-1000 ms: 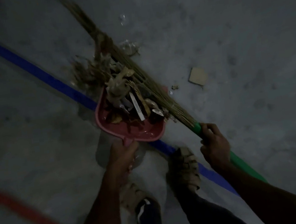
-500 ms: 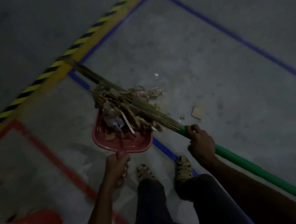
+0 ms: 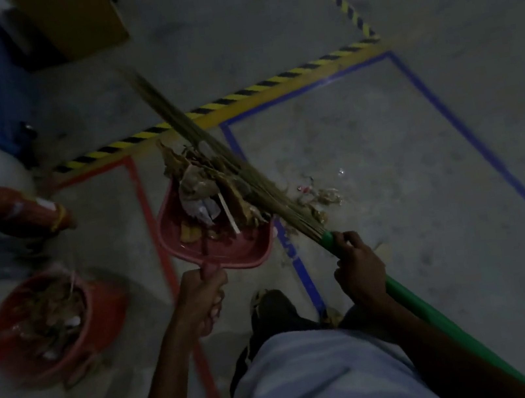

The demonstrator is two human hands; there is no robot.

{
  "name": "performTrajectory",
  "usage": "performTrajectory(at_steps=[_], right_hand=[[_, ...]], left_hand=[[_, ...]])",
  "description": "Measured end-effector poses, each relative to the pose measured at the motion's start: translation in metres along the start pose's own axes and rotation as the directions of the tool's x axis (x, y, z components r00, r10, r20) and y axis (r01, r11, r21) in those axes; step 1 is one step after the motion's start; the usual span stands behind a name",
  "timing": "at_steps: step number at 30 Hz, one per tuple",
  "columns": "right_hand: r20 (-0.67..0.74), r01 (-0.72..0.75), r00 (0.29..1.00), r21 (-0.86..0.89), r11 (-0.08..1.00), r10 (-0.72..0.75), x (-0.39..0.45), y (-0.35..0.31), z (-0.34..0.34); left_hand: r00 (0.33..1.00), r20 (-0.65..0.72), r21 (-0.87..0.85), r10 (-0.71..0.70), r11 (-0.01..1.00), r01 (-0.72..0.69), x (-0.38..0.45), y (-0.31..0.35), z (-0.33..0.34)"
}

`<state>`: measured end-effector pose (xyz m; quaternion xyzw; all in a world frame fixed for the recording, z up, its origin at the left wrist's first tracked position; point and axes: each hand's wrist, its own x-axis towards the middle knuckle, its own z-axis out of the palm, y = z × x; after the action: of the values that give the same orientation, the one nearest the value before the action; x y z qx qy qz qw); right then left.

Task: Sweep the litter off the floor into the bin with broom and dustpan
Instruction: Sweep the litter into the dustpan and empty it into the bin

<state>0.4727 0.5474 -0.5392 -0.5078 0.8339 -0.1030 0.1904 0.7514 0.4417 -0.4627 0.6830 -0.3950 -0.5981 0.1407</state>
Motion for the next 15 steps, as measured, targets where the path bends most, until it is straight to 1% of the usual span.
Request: performTrajectory(at_steps=[3, 6, 9, 12, 15], right_hand=[[0.019, 0.103, 0.995, -0.028, 0.994, -0.103, 0.006, 0.006, -0.021], [0.018, 0.226, 0.974, -0.026, 0.974, -0.226, 0.010, 0.012, -0.038], [0.032, 0.292, 0.956, -0.010, 0.956, -0.291, 0.010, 0.013, -0.052], [0.063, 0.386, 0.920, 0.020, 0.922, -0.387, 0.010, 0.005, -0.056], [0.098, 0.467, 0.880, 0.003, 0.884, -0.465, 0.017, -0.012, -0.051]], left_hand=[[0.996, -0.094, -0.086, -0.003, 0.996, -0.005, -0.037, -0.016, 0.011], [0.987, -0.163, -0.190, -0.001, 0.981, -0.030, -0.071, -0.031, 0.025], [0.974, -0.227, -0.254, 0.009, 0.965, -0.068, -0.100, -0.047, 0.037], [0.952, -0.307, -0.334, -0.015, 0.938, -0.093, -0.127, -0.060, 0.040], [0.935, -0.353, -0.418, -0.045, 0.901, -0.114, -0.140, -0.071, 0.035]])
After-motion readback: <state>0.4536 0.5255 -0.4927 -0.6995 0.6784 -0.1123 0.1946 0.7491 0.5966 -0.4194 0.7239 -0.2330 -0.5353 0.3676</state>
